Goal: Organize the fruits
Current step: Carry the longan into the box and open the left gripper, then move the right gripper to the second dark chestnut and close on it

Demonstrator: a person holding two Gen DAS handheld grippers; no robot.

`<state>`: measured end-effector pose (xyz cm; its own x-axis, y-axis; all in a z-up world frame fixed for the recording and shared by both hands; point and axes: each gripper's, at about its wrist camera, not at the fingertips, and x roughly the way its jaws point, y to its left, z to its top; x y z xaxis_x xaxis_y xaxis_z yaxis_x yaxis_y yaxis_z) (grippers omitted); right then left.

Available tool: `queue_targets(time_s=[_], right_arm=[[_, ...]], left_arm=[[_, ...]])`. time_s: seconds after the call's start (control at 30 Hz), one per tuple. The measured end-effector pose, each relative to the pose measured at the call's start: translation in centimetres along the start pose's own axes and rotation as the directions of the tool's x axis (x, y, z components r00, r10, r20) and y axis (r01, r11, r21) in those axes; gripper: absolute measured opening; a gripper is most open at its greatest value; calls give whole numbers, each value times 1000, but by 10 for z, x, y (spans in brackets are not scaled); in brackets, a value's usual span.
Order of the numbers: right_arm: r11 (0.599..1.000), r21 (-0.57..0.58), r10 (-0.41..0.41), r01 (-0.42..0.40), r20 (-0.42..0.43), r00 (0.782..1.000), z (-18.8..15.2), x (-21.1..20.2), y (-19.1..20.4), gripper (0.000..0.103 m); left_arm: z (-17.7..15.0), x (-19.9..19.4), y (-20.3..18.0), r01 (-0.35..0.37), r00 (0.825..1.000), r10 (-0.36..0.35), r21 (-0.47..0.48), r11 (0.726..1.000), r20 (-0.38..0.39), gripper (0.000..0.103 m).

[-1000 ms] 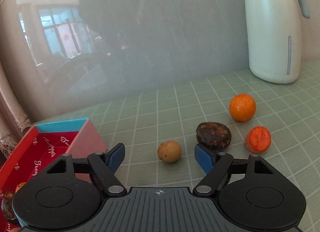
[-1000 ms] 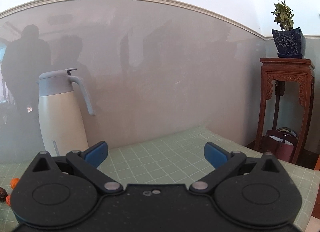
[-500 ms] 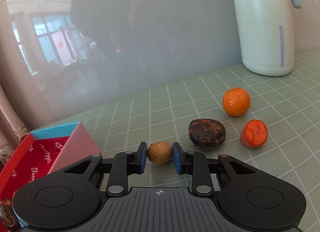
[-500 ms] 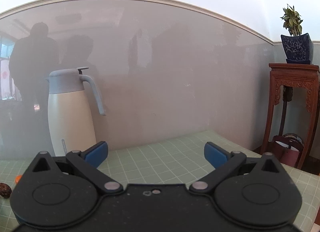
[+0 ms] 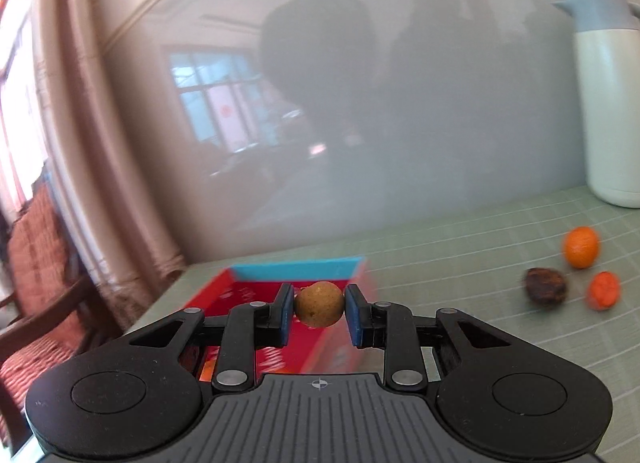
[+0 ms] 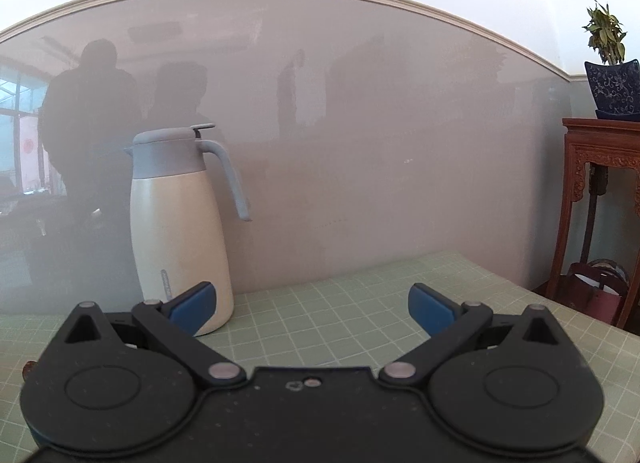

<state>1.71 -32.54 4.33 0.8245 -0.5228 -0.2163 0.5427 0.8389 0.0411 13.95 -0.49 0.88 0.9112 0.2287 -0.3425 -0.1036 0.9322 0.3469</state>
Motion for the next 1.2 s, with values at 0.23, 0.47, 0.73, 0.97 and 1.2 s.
queue_targets(time_s=[0.23, 0.47, 0.73, 0.97, 1.2], right_arm=[[997, -40, 71, -71, 9, 997, -1, -13, 38, 103], [990, -79, 122, -120, 10, 993, -2, -22, 71, 103], [975, -131, 177, -178, -24, 984, -9, -25, 108, 103], [945, -195, 249, -262, -89, 964, -22, -23, 142, 103], [897, -207, 351, -390, -199, 915, -36, -21, 175, 91]], left_arm=[[-24, 25, 58, -66, 984, 46, -114, 991, -170, 28], [-40, 43, 85, -6, 966, -56, -240, 971, -252, 28], [-43, 25, 100, -62, 977, 10, -239, 969, -213, 100], [-42, -6, 125, -115, 984, 77, -241, 964, -161, 100], [-63, -45, 156, -245, 966, 207, -281, 928, -157, 100]])
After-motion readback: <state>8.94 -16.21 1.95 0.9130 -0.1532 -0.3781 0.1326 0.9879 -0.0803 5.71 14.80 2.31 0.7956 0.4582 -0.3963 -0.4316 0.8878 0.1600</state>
